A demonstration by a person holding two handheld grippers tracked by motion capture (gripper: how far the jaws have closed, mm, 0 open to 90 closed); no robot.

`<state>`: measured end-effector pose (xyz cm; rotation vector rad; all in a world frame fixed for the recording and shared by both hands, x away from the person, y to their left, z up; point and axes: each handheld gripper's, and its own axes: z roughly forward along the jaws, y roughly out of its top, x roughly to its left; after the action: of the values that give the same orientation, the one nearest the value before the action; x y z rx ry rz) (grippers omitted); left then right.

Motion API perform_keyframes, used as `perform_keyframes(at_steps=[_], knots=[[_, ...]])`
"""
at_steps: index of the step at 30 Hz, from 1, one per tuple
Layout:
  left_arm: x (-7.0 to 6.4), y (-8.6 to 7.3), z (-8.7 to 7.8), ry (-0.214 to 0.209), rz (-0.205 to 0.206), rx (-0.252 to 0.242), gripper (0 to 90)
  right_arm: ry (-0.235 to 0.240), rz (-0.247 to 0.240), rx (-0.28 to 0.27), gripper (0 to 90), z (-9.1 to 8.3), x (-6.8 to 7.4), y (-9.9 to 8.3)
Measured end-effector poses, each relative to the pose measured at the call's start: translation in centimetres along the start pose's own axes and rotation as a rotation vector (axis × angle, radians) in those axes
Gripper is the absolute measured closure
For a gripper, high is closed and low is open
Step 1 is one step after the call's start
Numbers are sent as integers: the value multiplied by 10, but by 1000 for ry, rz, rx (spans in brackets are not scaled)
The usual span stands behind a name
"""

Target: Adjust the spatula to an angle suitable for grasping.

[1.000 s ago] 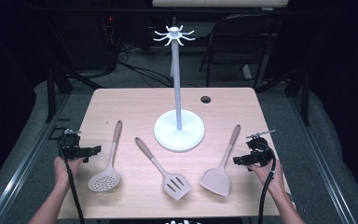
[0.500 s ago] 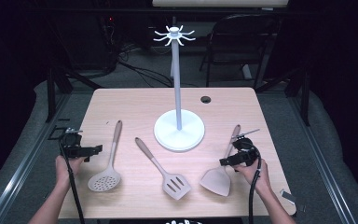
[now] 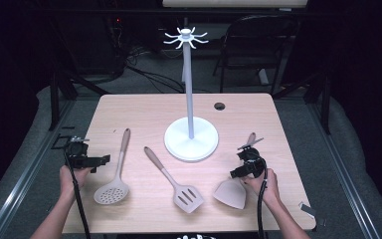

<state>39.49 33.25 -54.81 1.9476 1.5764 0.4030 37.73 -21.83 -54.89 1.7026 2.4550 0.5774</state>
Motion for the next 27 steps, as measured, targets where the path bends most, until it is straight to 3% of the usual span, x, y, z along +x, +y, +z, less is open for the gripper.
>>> perform_keyframes(at_steps=[4, 5, 15, 17, 27], knots=[[-1, 0, 0, 4, 3, -2, 2, -23, -17, -1, 500, -1, 1, 0], [-1, 0, 0, 4, 3, -2, 2, -5, -10, -16, 510, 0, 1, 0], [-1, -1, 0, -3, 7, 2, 3, -6, -23, 3, 565, -2, -2, 1], [-1, -1, 0, -2, 10, 3, 3, 30, -33, 5, 581, -2, -5, 0], [-2, -1, 0, -6, 14, 3, 3, 49, -12, 24, 642, -5, -11, -1]])
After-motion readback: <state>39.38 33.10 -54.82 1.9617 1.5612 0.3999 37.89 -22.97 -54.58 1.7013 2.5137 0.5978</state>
